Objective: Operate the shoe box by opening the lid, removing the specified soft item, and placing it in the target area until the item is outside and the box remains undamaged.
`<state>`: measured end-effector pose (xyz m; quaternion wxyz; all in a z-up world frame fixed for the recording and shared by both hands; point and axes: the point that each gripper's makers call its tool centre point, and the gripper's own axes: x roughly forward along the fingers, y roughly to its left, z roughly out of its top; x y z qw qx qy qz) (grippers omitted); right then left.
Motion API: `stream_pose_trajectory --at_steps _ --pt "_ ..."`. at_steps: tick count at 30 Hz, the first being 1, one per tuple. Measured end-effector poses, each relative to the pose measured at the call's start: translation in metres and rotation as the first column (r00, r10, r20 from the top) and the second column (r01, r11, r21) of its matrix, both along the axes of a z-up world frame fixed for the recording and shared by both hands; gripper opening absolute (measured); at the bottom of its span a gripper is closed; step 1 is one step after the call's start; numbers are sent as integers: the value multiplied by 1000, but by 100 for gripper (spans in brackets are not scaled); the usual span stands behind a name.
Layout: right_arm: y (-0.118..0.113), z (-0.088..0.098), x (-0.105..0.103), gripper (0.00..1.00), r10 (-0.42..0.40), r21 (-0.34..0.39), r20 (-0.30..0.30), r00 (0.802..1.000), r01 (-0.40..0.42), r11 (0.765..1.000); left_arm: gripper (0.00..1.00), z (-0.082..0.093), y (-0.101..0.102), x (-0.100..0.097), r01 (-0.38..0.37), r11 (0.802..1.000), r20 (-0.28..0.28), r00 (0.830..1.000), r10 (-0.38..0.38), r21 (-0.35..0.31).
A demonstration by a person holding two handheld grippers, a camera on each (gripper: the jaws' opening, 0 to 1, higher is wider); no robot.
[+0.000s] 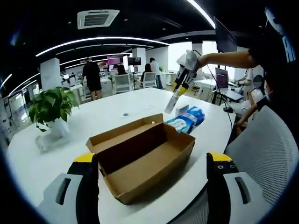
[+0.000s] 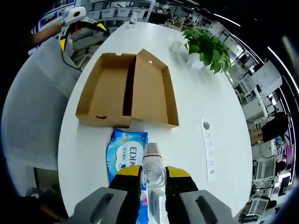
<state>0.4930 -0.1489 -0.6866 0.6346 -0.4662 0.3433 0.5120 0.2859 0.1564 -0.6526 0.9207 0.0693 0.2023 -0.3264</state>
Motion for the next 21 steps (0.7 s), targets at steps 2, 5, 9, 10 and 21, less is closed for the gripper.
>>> stream_pose_trajectory --at_steps 2,5,9,10,21 --pt "0 -9 6 15 4 -27 -13 1000 -5 1000 100 -1 5 -3 -17 1000 -4 1000 17 4" --pt "-1 -23 15 15 14 -79 -19 1000 -16 997 100 -3 11 -9 -31 1000 -10 999 31 3" --pt "-3 -38 21 15 21 -143 -37 999 -26 989 99 -7 15 -15 -40 999 -22 999 41 14" --pt "-3 -41 22 15 21 -156 -42 999 -27 987 99 -8 16 -16 -42 999 -26 999 43 16" --pt "-11 -68 36 15 -22 -236 -79 997 3 972 98 -12 19 -20 -50 999 -42 998 51 17"
